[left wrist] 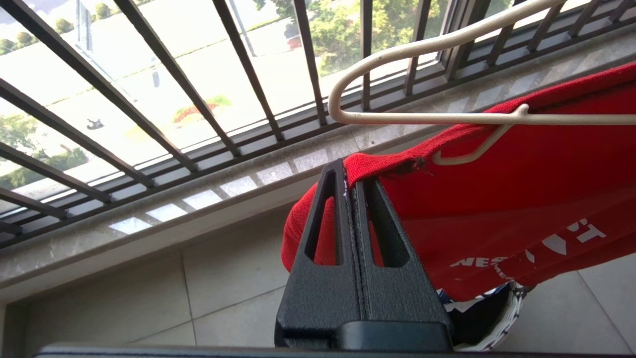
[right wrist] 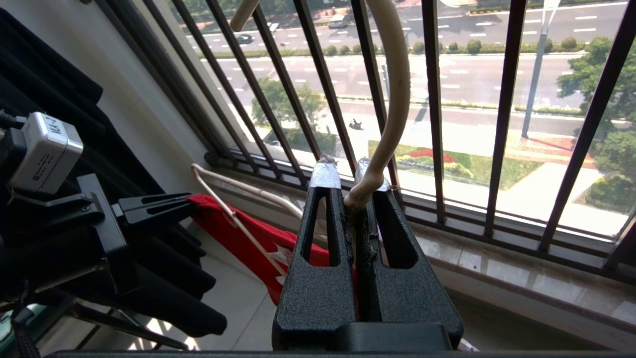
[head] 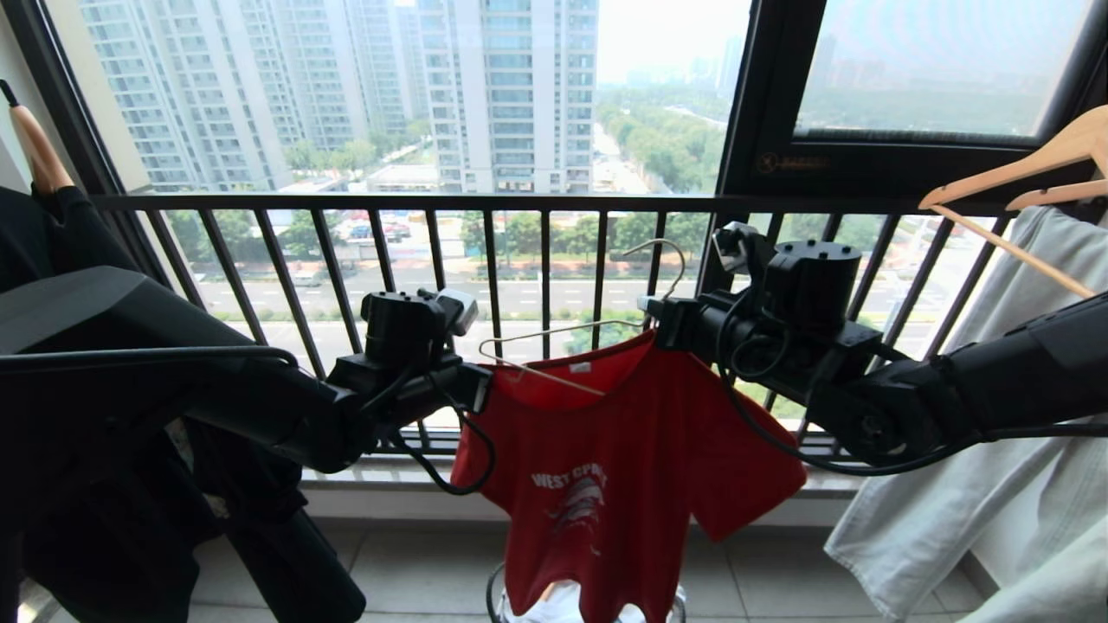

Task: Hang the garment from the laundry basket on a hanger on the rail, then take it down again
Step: Take the clothes off the clothes rack

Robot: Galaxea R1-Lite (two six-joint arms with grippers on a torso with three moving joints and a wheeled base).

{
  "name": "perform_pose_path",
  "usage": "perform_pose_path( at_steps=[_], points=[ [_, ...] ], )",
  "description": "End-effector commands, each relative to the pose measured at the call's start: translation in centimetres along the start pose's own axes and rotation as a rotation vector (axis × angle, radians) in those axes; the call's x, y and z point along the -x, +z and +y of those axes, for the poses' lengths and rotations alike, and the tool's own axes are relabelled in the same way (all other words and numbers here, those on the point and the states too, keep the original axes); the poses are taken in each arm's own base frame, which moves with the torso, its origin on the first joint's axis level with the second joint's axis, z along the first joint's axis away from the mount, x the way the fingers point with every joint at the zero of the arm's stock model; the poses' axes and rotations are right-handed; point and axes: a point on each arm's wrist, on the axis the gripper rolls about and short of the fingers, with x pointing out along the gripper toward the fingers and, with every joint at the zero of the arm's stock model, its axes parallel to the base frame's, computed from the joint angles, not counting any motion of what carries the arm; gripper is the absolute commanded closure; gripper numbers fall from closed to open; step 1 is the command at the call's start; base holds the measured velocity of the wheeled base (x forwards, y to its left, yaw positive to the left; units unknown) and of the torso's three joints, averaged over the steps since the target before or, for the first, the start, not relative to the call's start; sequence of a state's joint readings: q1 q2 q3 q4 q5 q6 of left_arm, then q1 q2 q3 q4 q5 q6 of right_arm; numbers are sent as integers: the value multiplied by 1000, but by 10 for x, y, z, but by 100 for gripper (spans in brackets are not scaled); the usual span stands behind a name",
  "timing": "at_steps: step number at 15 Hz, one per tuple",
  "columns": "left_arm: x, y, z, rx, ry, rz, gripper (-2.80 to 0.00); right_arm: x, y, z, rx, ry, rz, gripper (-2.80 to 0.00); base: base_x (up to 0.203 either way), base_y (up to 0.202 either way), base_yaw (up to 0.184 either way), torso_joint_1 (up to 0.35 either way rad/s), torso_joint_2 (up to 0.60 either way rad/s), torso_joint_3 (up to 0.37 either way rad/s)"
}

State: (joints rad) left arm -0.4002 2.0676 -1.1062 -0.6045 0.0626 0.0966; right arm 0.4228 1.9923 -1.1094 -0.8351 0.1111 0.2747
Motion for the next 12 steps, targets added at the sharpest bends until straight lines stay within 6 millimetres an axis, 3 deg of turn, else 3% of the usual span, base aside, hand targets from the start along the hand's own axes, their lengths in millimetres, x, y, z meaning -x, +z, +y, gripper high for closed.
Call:
perform_pose_path(
  at_steps=[1,6,10,12],
  points=[
    [-16,-13,-1,0,3,31,0,2,2,1,-1,4,-7,0,0,0,0,0,0,0],
    [-37,-19,-1,34,94,-19,0,4,5,2,0,5,-15,0,0,0,0,0,0,0],
    [-33,-27,-5,17,54,7,0,3,6,0,0,2,-18,0,0,0,0,0,0,0],
    [-29,-30,-16,4,17,20,0,2,5,0,0,0,-17,0,0,0,0,0,0,0]
  ],
)
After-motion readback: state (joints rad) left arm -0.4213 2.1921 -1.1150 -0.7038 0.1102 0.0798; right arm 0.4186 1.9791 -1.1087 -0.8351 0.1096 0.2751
